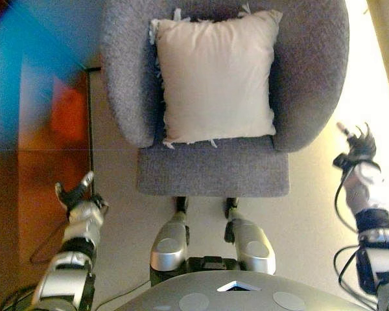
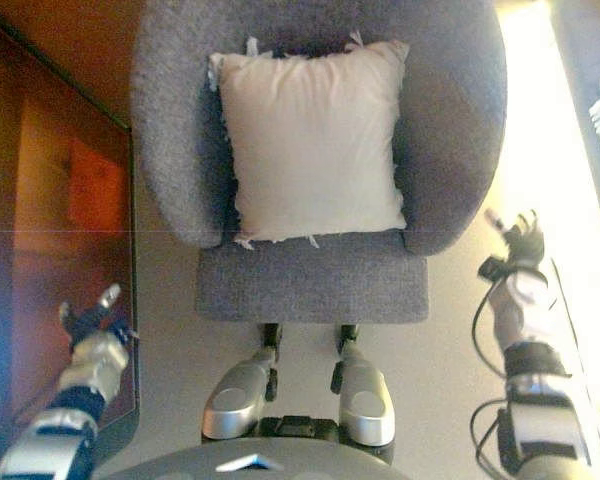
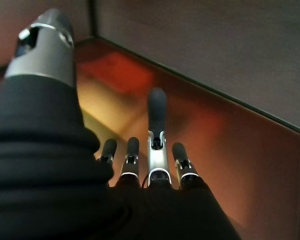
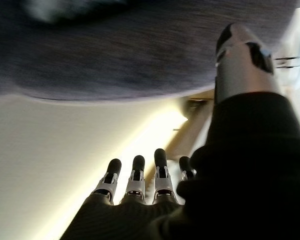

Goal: Pick up the cushion and take it to the sofa

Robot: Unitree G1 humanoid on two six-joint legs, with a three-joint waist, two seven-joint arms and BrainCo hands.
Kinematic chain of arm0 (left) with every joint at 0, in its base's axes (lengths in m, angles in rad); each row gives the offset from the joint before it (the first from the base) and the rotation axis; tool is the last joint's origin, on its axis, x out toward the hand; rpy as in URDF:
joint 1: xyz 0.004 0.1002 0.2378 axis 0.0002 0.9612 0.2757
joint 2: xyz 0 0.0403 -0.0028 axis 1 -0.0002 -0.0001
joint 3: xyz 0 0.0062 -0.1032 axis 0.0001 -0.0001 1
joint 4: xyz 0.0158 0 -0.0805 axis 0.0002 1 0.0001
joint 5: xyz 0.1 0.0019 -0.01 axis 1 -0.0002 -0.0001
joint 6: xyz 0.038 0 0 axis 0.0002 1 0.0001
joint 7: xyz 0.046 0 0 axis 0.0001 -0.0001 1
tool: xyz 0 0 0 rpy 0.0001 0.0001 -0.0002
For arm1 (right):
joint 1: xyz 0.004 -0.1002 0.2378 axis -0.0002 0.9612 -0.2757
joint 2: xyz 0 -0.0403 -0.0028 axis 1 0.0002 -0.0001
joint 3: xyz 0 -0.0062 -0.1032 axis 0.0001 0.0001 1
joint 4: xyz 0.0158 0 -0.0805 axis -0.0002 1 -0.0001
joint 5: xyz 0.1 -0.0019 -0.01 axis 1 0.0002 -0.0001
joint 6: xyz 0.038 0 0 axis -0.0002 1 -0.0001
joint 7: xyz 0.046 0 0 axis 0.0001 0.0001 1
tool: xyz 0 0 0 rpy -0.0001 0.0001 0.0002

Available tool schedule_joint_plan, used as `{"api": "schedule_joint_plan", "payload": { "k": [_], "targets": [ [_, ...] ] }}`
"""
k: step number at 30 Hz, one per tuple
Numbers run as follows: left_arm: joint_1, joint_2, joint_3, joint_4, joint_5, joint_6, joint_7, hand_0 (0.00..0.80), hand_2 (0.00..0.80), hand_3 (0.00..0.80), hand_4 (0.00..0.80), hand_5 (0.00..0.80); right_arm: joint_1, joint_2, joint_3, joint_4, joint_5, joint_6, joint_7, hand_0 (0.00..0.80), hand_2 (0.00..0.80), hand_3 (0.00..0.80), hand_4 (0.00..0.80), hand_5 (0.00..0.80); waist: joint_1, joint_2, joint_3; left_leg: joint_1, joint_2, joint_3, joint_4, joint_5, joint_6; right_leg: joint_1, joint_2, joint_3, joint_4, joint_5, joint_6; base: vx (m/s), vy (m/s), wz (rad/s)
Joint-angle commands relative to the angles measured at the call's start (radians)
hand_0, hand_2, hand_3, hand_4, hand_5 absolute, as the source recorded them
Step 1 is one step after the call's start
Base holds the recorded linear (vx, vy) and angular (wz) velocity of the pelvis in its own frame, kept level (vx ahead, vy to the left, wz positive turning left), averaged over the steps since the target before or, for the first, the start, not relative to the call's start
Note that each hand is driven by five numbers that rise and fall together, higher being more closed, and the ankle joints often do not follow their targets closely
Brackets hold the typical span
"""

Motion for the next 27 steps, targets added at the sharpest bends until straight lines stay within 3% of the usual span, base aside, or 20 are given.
{"api": "schedule_joint_plan", "payload": {
  "k": [1,6,9,11,14,17,20,27],
  "targets": [
    [0.058,-0.030,-0.030,0.023,0.160,-0.040,-0.063,0.000,0.000,0.000,0.000,0.000,0.109,0.036,0.007,-0.010,-0.054,-0.019,-0.017,0.000,0.000,0.000,0.000,0.000,0.017,-0.050,-0.181,-0.007,-0.043,0.025,0.067,-0.036,0.004,0.061,-0.044,-0.003,0.061,-0.063,0.058,0.107,-0.045,0.05],
    [0.115,-0.096,-0.059,0.055,0.176,0.015,-0.142,0.000,0.000,0.000,0.000,0.000,0.171,0.134,0.080,0.072,-0.191,0.066,-0.006,0.000,0.000,0.000,0.000,0.000,0.025,-0.059,-0.231,0.053,-0.045,0.022,0.042,-0.040,0.017,0.121,-0.034,-0.003,0.053,-0.072,0.050,0.049,-0.037,0.04],
    [0.107,-0.119,-0.109,0.204,0.223,0.018,-0.212,0.000,0.000,0.000,0.000,0.000,0.169,0.183,0.161,0.266,-0.307,0.085,0.071,0.000,0.000,0.000,0.000,0.000,0.025,-0.064,-0.264,0.084,-0.046,0.023,0.026,-0.045,0.025,0.145,-0.028,0.007,0.051,-0.080,0.048,0.032,-0.049,0.00],
    [0.086,-0.126,-0.147,0.306,0.228,0.069,-0.229,0.000,0.000,0.000,0.000,0.000,0.155,0.203,0.231,0.405,-0.413,0.107,0.082,0.000,0.000,0.000,0.000,0.000,0.023,-0.063,-0.279,0.094,-0.047,0.023,0.024,-0.047,0.029,0.154,-0.026,0.014,0.051,-0.083,0.047,-0.001,-0.016,0.00],
    [0.040,-0.145,-0.121,0.451,0.159,0.136,-0.309,0.000,0.000,0.000,0.000,0.000,0.128,0.249,0.283,0.611,-0.443,0.170,0.077,0.000,0.000,0.000,0.000,0.000,0.019,-0.058,-0.297,0.114,-0.045,0.027,0.018,-0.058,0.035,0.173,-0.022,0.024,0.042,-0.088,0.043,0.010,0.000,-0.01],
    [0.013,-0.169,-0.132,0.504,0.235,0.203,-0.418,0.000,0.000,0.000,0.000,0.000,0.126,0.285,0.296,0.694,-0.457,0.235,0.072,0.000,0.000,0.000,0.000,0.000,0.011,-0.051,-0.310,0.124,-0.043,0.036,0.014,-0.065,0.039,0.180,-0.021,0.031,0.037,-0.088,0.040,0.024,0.002,-0.05],
    [0.002,-0.177,-0.143,0.507,0.179,0.263,-0.413,0.000,0.000,0.000,0.000,0.000,0.123,0.296,0.311,0.672,-0.482,0.240,0.044,0.000,0.000,0.000,0.000,0.000,-0.002,-0.039,-0.314,0.136,-0.045,0.040,0.014,-0.072,0.041,0.186,-0.022,0.038,0.040,-0.093,0.040,0.030,0.031,-0.04],
    [0.009,-0.166,-0.157,0.504,0.164,0.267,-0.426,0.000,0.000,0.000,0.000,0.000,0.132,0.274,0.316,0.677,-0.496,0.205,0.059,0.000,0.000,0.000,0.000,0.000,-0.013,-0.041,-0.317,0.141,-0.042,0.053,0.011,-0.078,0.043,0.185,-0.021,0.044,0.034,-0.093,0.044,0.000,0.000,-0.09]
  ]
}}
